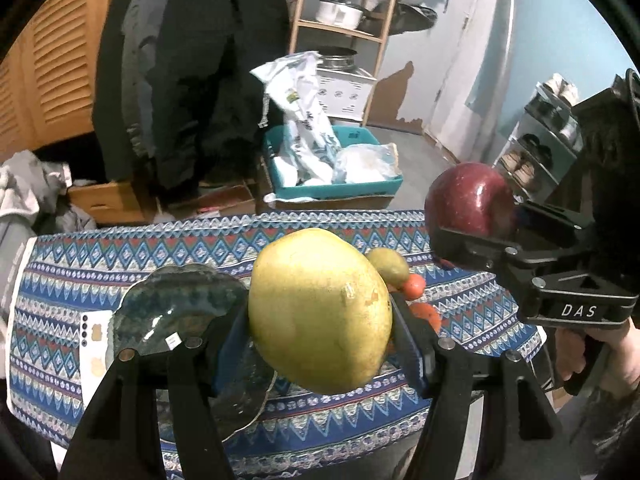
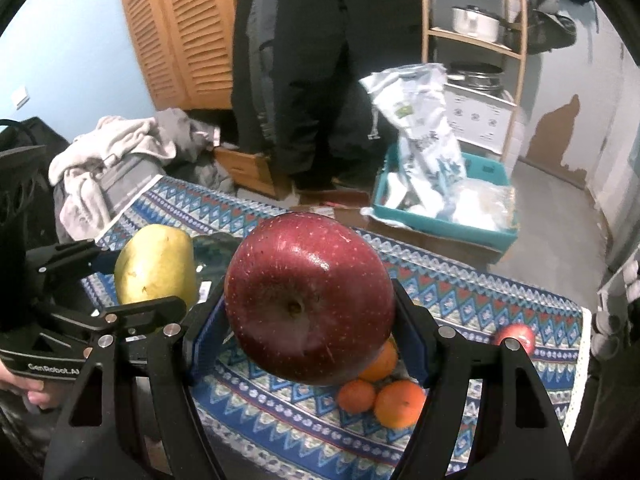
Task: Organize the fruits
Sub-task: 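Carry the pear and apple over the glass bowl with both tools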
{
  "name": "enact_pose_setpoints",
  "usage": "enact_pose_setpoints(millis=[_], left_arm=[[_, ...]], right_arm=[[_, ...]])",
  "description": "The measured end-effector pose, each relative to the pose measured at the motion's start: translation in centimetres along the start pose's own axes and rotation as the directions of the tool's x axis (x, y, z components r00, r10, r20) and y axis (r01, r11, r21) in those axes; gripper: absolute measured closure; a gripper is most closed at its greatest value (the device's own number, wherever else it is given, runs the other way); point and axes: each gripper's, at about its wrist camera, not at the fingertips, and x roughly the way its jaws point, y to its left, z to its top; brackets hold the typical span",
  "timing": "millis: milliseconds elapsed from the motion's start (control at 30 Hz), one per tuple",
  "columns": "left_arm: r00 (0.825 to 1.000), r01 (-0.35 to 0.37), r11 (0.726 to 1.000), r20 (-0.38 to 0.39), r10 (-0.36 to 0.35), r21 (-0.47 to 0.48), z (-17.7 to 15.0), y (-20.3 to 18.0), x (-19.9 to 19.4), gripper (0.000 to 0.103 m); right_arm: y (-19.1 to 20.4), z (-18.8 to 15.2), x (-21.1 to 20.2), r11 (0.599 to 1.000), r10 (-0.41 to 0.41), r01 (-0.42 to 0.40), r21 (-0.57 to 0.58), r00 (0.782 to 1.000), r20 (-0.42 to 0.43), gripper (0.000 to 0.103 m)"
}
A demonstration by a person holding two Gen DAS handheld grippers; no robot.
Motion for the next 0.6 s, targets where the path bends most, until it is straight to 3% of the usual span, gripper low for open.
enact_pose_setpoints(millis=[600], left_arm=[[0.995,-0.097,0.986,-0.005,0.098,-0.133,-2.1,8.5,-1.0,0.036]], right_arm=[[6.5,3.3,6.0,0.994,0.086,-0.091,-0.059,0.994,-0.073,0.029]])
